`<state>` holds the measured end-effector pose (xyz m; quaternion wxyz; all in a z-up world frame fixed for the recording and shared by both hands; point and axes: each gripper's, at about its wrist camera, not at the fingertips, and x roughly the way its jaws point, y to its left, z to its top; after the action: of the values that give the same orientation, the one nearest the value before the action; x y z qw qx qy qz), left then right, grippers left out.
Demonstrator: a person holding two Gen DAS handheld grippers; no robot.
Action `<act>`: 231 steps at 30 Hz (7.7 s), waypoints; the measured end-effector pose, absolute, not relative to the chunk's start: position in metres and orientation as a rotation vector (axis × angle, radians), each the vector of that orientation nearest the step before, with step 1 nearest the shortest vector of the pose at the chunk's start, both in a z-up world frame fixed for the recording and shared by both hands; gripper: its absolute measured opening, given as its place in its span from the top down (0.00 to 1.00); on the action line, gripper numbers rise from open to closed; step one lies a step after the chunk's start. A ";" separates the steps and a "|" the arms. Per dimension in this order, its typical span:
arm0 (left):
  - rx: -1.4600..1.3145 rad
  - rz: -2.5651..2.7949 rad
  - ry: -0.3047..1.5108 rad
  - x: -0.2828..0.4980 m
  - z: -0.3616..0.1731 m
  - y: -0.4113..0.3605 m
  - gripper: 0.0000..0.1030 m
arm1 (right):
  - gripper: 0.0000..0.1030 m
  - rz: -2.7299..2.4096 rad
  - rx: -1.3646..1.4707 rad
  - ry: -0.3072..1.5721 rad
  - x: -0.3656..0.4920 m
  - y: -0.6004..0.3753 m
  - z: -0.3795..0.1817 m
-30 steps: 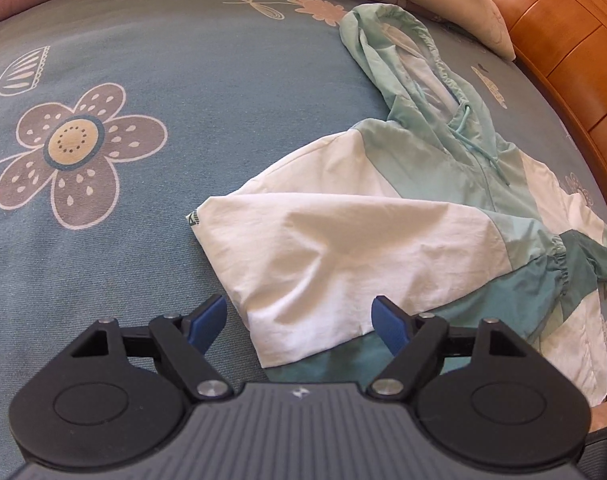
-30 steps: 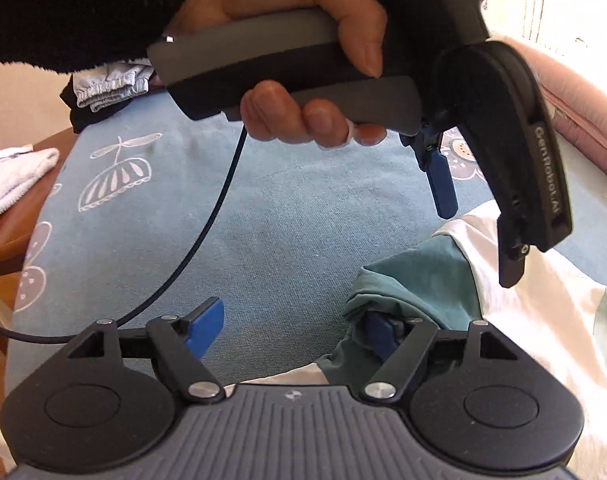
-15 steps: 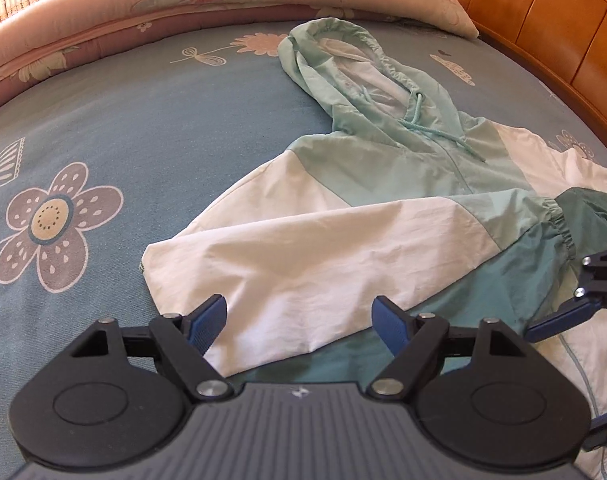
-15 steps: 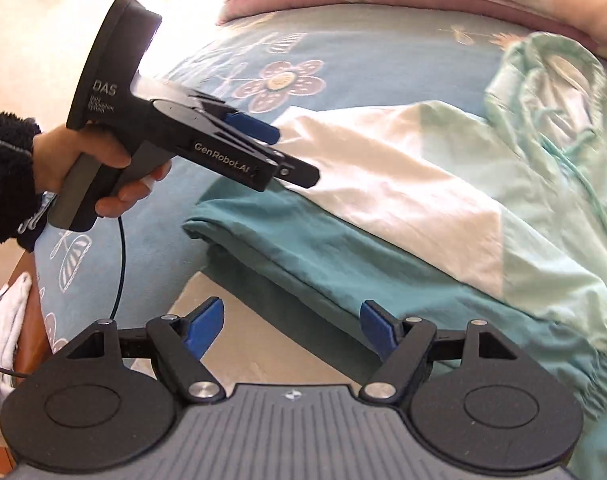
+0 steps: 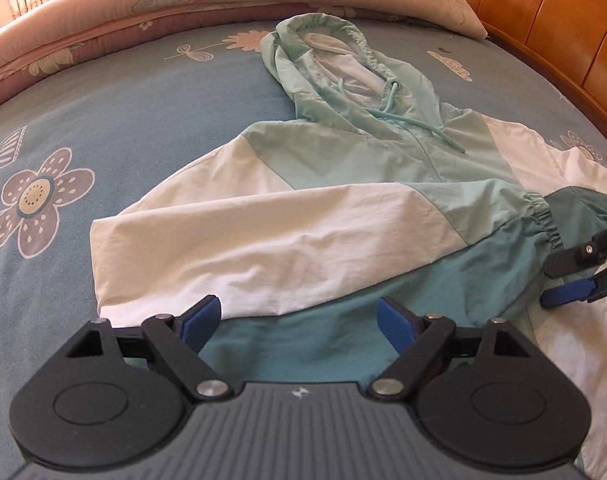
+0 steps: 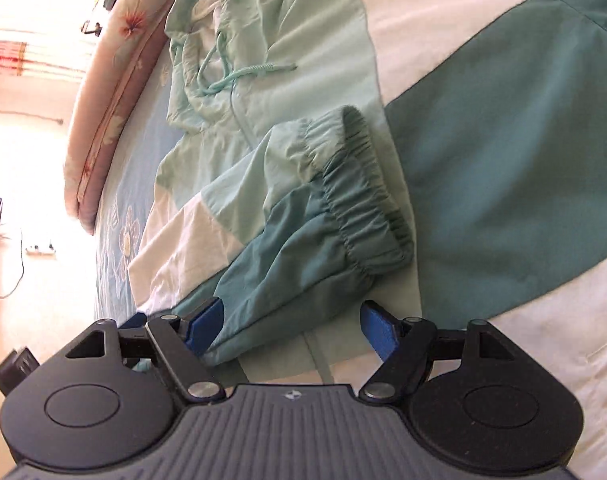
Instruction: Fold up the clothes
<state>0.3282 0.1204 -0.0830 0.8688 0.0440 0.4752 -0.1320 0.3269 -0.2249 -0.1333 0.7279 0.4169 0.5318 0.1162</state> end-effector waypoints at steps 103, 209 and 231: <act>0.320 -0.478 1.055 0.285 -0.100 0.105 0.17 | 0.37 0.192 0.052 1.063 0.396 -0.134 -0.097; 0.600 -0.871 1.188 0.345 -0.091 -0.271 0.13 | 0.41 -0.169 1.003 0.861 0.179 -0.750 -0.158; 0.557 -0.916 1.233 0.335 -0.105 -0.294 0.13 | 0.32 -0.025 1.109 0.872 0.208 -0.777 -0.173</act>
<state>0.3354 -0.2944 -0.1050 0.6845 0.2487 0.5501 -0.4087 0.2082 -0.7767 -0.1732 0.7614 0.5095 0.4007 -0.0116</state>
